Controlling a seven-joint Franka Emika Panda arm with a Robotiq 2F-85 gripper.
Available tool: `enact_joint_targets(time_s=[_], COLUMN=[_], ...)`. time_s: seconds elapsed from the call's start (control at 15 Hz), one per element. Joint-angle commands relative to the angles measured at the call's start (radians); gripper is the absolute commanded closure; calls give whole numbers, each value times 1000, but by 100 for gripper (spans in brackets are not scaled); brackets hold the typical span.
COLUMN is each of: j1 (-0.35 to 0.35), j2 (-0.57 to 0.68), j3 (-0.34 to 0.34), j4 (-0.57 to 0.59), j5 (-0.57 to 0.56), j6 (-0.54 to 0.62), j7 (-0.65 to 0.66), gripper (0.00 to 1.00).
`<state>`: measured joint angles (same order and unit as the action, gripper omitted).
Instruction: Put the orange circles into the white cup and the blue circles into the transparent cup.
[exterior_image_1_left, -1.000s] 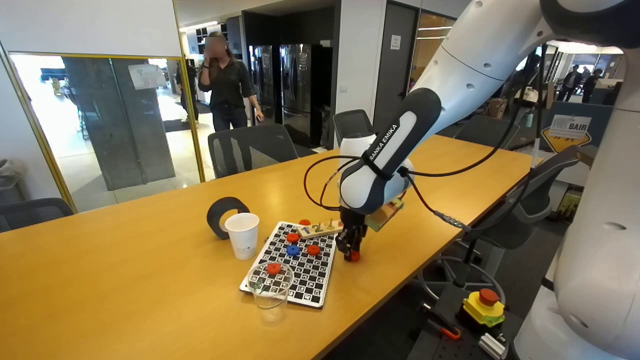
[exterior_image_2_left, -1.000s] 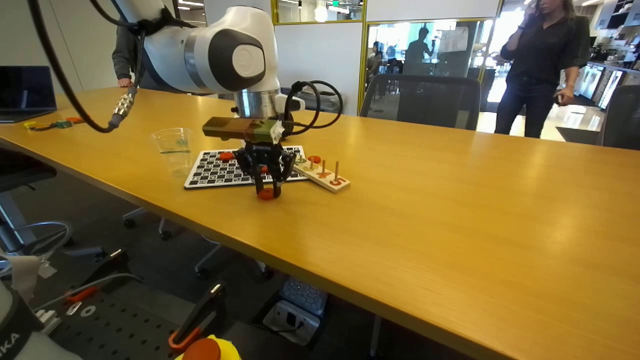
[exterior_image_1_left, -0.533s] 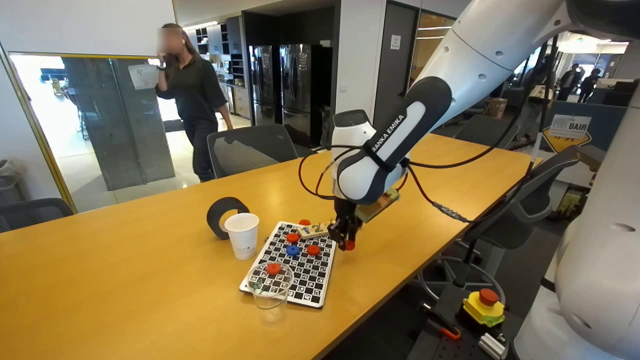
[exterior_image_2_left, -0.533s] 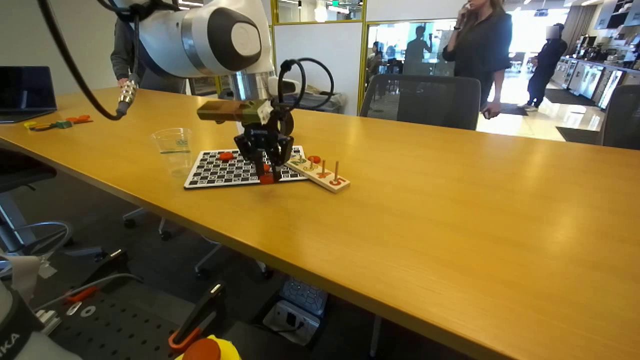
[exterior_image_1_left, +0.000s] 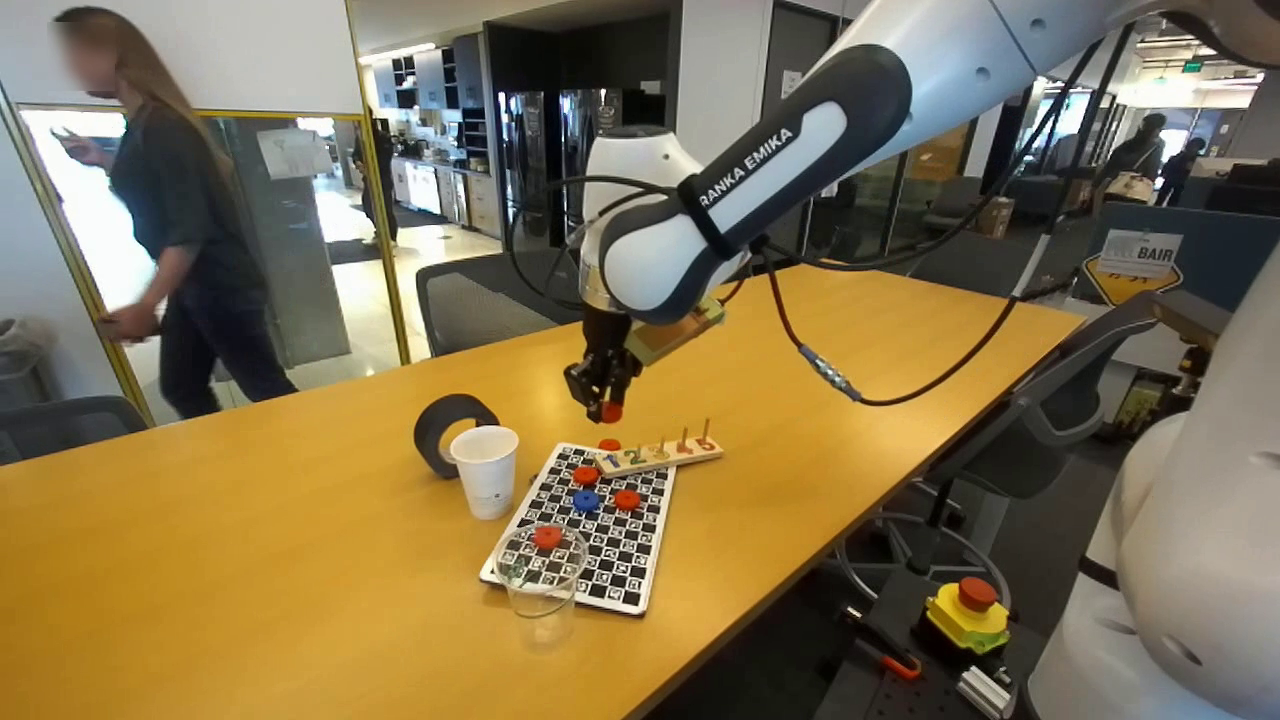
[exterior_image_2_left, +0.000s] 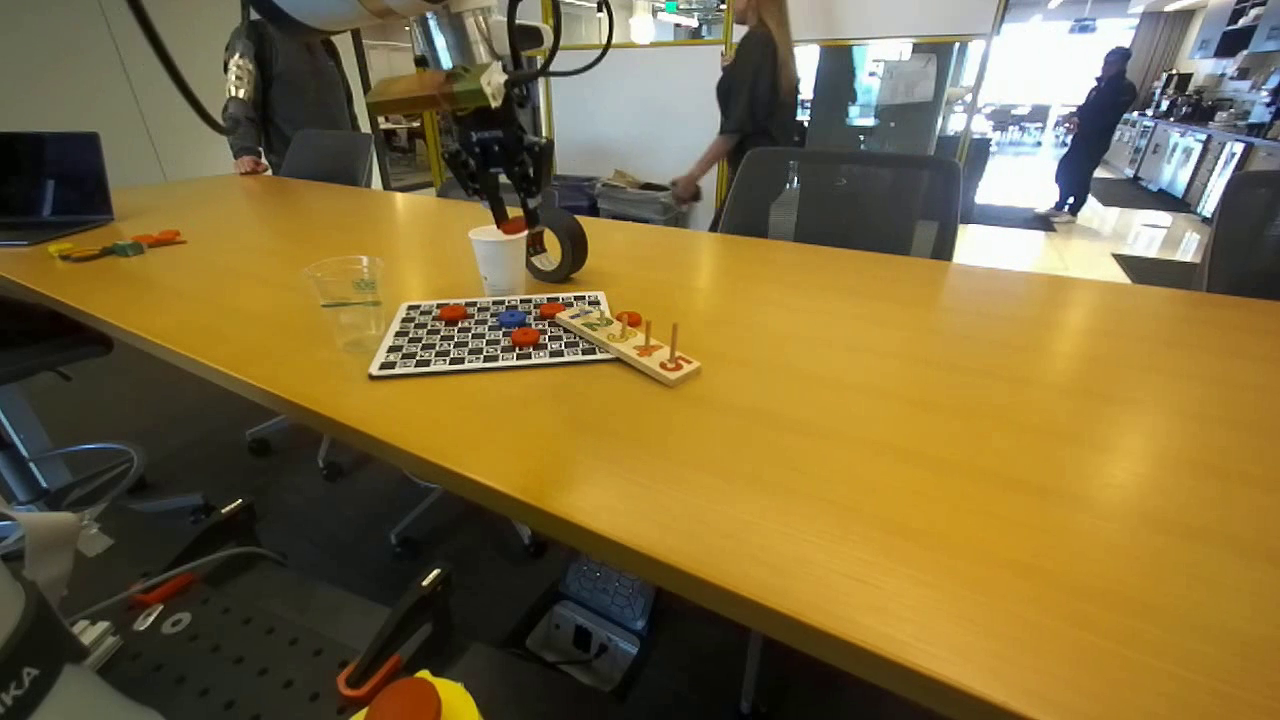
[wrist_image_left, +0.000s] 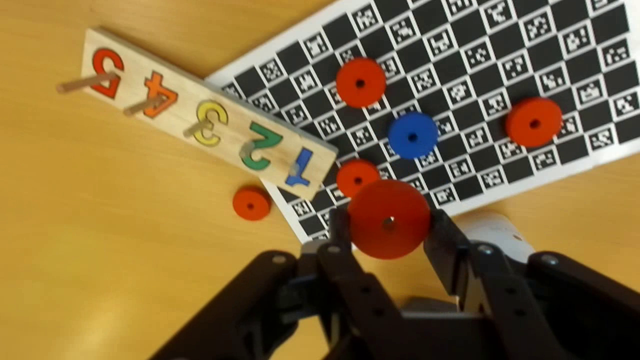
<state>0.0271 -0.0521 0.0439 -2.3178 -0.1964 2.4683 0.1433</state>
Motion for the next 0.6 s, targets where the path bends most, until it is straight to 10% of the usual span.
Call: enact_joint_targets(time_s=[0.0, 0.53], j1=[25, 64], j2=[116, 373], j3=[23, 55], j4=[204, 517], j5=[24, 107], j6=[-67, -142], j7=[-28, -132], gripper=[78, 78])
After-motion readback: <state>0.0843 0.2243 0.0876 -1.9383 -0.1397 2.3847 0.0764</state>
